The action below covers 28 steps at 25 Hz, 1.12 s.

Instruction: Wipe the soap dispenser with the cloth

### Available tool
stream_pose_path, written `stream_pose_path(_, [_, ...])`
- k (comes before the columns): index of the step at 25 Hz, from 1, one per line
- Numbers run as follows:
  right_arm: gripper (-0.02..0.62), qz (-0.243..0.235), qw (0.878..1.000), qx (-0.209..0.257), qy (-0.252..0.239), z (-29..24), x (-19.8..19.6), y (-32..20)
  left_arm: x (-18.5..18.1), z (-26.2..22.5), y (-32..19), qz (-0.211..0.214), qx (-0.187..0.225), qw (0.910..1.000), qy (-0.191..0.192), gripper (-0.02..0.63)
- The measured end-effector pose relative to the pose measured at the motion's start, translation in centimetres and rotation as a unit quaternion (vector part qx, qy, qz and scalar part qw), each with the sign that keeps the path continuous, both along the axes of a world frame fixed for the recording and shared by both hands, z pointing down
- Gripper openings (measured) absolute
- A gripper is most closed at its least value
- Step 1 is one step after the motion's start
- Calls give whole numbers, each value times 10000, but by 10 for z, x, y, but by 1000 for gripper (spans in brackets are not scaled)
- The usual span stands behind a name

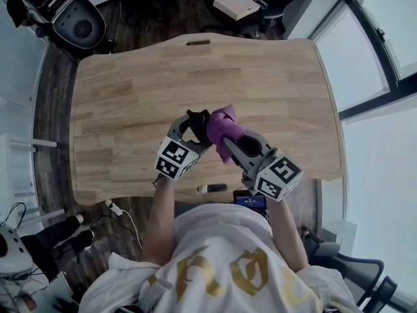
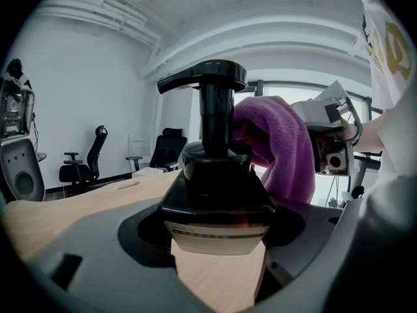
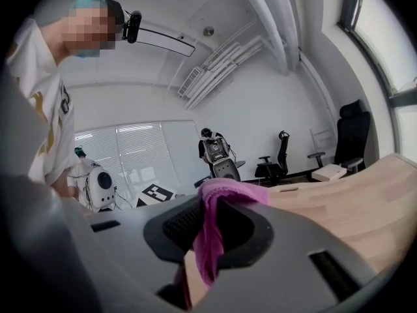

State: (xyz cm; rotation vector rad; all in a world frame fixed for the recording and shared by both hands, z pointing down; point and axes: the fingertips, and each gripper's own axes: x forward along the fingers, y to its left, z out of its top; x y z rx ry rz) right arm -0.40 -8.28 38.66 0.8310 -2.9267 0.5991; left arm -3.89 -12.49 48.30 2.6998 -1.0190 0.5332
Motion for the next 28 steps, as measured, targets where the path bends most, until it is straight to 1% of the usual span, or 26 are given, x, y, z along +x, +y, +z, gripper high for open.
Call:
stream_pose_path(4, [57, -402, 9991, 32, -102, -8, -8, 11, 5, 0, -1, 17, -129, 9998, -146, 359])
stream_pose_path(7, [57, -587, 9980, 108, 202, -3, -12, 14, 13, -3, 2, 75, -160, 9998, -104, 359])
stream_pose_path(10, [57, -520, 9978, 88, 412, 4, -11, 12, 22, -9, 5, 178, -131, 9997, -64, 359])
stream_pose_path(19, [57, -469, 9979, 78, 432, 3, -10, 11, 31, -17, 13, 288, -43, 9996, -19, 359])
stream_pose_path(24, [57, -374, 9985, 113, 373, 3, -4, 9, 35, -22, 16, 325, 68, 9994, 97, 357])
stream_pose_path(28, [57, -244, 9990, 108, 347, 3, 1, 8, 33, -24, 19, 321, 231, 9992, 50, 357])
